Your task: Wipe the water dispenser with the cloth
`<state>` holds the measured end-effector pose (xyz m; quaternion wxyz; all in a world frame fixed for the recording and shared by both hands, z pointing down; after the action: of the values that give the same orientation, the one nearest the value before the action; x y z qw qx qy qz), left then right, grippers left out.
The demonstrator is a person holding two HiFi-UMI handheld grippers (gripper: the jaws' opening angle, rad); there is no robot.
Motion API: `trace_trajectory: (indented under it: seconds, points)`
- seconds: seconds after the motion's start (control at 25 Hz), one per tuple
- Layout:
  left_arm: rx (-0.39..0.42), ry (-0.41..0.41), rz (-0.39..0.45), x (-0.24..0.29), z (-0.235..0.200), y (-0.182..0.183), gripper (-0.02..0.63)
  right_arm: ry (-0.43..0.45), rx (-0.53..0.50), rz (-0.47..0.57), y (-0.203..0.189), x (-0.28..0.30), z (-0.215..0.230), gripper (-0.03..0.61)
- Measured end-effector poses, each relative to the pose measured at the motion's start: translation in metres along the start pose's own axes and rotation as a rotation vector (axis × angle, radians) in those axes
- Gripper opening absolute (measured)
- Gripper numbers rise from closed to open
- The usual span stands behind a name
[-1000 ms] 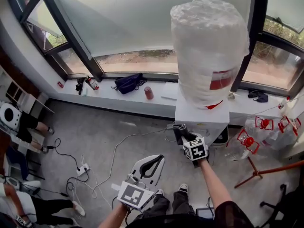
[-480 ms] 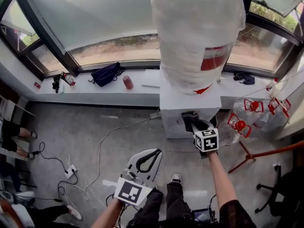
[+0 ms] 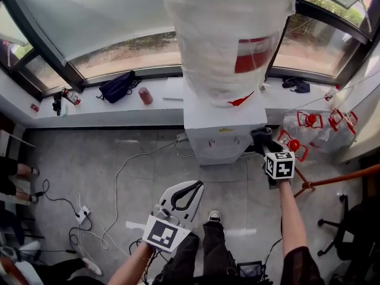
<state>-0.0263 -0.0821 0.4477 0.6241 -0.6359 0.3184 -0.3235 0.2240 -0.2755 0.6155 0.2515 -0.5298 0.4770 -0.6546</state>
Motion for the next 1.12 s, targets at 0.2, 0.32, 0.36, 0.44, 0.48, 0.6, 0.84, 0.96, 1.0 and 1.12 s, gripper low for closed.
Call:
trace_trajectory:
  seconds: [0.2, 0.32, 0.36, 0.44, 0.48, 0.6, 0.84, 0.96, 1.0, 1.12]
  points:
    - [0.006, -0.015, -0.017, 0.009, 0.0, -0.009, 0.02, -0.024, 0.003, -0.012, -0.012, -0.004, 0.019, 0.115]
    - [0.013, -0.004, -0.014, 0.011, -0.006, -0.011, 0.021, -0.011, 0.005, -0.015, -0.02, -0.007, 0.008, 0.115]
    - [0.018, 0.001, -0.011, 0.011, -0.01, -0.011, 0.02, -0.001, 0.002, -0.018, -0.025, -0.007, 0.001, 0.115]
    - [0.025, 0.012, -0.007, 0.01, -0.016, -0.012, 0.021, 0.032, -0.009, -0.03, -0.035, -0.008, -0.02, 0.115]
    - [0.025, 0.019, -0.005, 0.008, -0.02, -0.013, 0.021, 0.055, -0.016, -0.037, -0.041, -0.007, -0.032, 0.115]
    - [0.023, 0.034, -0.007, 0.004, -0.031, -0.017, 0.02, 0.127, -0.033, -0.059, -0.059, 0.0, -0.074, 0.115]
    - [0.023, 0.061, -0.015, -0.007, -0.055, -0.028, 0.021, 0.225, -0.016, -0.077, -0.088, 0.022, -0.158, 0.115]
    - [0.022, 0.059, -0.011, -0.013, -0.063, -0.03, 0.02, 0.251, -0.015, -0.087, -0.099, 0.037, -0.19, 0.115]
    - [0.029, 0.054, -0.012, -0.015, -0.065, -0.03, 0.021, 0.255, -0.014, -0.088, -0.101, 0.043, -0.199, 0.115]
    - [0.063, 0.036, -0.03, -0.021, -0.069, -0.033, 0.02, 0.262, -0.022, -0.09, -0.106, 0.063, -0.22, 0.115]
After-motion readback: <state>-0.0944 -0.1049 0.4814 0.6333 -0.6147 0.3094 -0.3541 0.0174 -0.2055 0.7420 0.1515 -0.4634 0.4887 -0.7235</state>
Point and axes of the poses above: the fingertips, and each gripper's own axes: x forward along the fingers, z to its right, y out of its top, the point moved 2 cm from there along -x, backward along the fingers, and after that the axes turned 13 degrees about z, right-handed, at the moved point
